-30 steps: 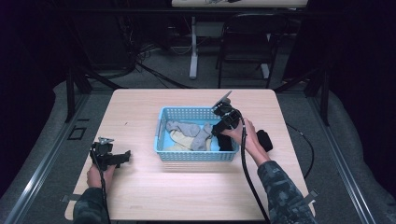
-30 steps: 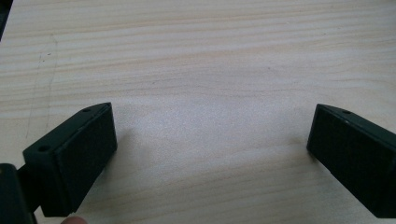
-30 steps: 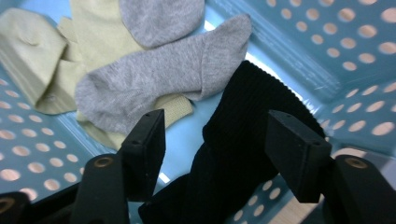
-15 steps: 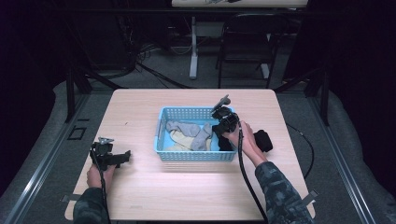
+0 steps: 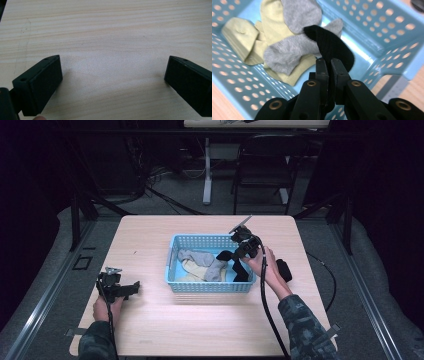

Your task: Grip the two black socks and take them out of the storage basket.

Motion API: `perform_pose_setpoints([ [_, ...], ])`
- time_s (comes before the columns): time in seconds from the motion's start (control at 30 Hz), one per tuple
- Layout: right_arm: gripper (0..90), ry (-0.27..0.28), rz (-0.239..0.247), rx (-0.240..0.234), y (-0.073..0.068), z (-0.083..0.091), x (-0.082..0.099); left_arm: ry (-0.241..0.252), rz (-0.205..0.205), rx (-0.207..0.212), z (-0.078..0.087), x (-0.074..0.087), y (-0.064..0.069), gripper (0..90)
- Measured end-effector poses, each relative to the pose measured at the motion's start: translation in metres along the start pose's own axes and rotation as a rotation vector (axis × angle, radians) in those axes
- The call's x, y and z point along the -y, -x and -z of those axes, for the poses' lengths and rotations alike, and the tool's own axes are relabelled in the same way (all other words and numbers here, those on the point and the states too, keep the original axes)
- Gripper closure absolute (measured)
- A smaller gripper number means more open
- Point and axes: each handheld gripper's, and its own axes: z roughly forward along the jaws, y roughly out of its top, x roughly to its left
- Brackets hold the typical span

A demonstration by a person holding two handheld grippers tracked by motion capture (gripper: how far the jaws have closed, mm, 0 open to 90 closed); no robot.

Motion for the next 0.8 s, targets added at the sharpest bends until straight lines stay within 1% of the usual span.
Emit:
perform_pose_setpoints([
  [0.03,85.8,-0.003,0.01,-0.003,0.0,0.004,-0.001,0.0,0.0,0.0,0.0,0.0,0.0,1.5],
  [0.07,85.8,0.014,0.009,0.002,-0.002,0.007,-0.002,0.0,0.0,0.0,0.0,0.0,0.0,1.5],
  [0.13,85.9,0.025,0.02,-0.004,-0.003,0.015,-0.003,0.0,0.0,0.0,0.0,0.0,0.0,1.5],
  [0.2,85.9,0.038,0.019,-0.007,-0.004,0.021,-0.005,0.0,0.0,0.0,0.0,0.0,0.0,1.5],
  [0.23,85.8,0.055,0.018,-0.01,-0.005,0.024,-0.005,0.0,0.0,0.0,0.0,0.0,0.0,1.5],
  [0.33,85.9,0.065,0.021,-0.009,-0.005,0.032,-0.008,0.0,0.0,0.0,0.0,0.0,0.0,1.5],
  [0.43,85.9,0.088,0.02,-0.011,-0.008,0.039,-0.012,0.0,0.0,0.0,0.0,0.0,0.0,1.5],
  [0.5,86.0,0.096,0.022,-0.006,-0.009,0.043,-0.014,0.0,0.0,0.0,0.0,0.0,0.0,1.5],
  [0.53,86.0,0.091,0.027,0.001,-0.009,0.046,-0.016,0.0,0.0,0.0,0.0,0.0,0.0,1.5],
  [0.57,86.0,0.104,0.021,-0.002,-0.011,0.049,-0.019,0.0,0.0,0.0,0.0,0.0,0.0,1.5],
  [0.67,86.0,0.124,0.036,0.0,-0.016,0.059,-0.024,0.0,0.001,0.0,0.0,0.0,0.0,1.5],
  [0.7,86.0,0.125,0.035,0.0,-0.017,0.061,-0.026,0.0,0.0,0.0,0.0,0.0,0.0,1.5],
  [0.73,86.0,0.125,0.047,0.007,-0.018,0.064,-0.027,0.0,0.0,0.0,0.0,0.0,0.0,1.5],
  [0.77,86.0,0.129,0.04,0.003,-0.019,0.067,-0.028,0.0,0.0,0.0,0.0,0.0,0.0,1.5],
  [0.8,86.0,0.127,0.047,0.008,-0.018,0.069,-0.029,0.0,0.0,0.0,0.0,0.0,0.0,1.5],
])
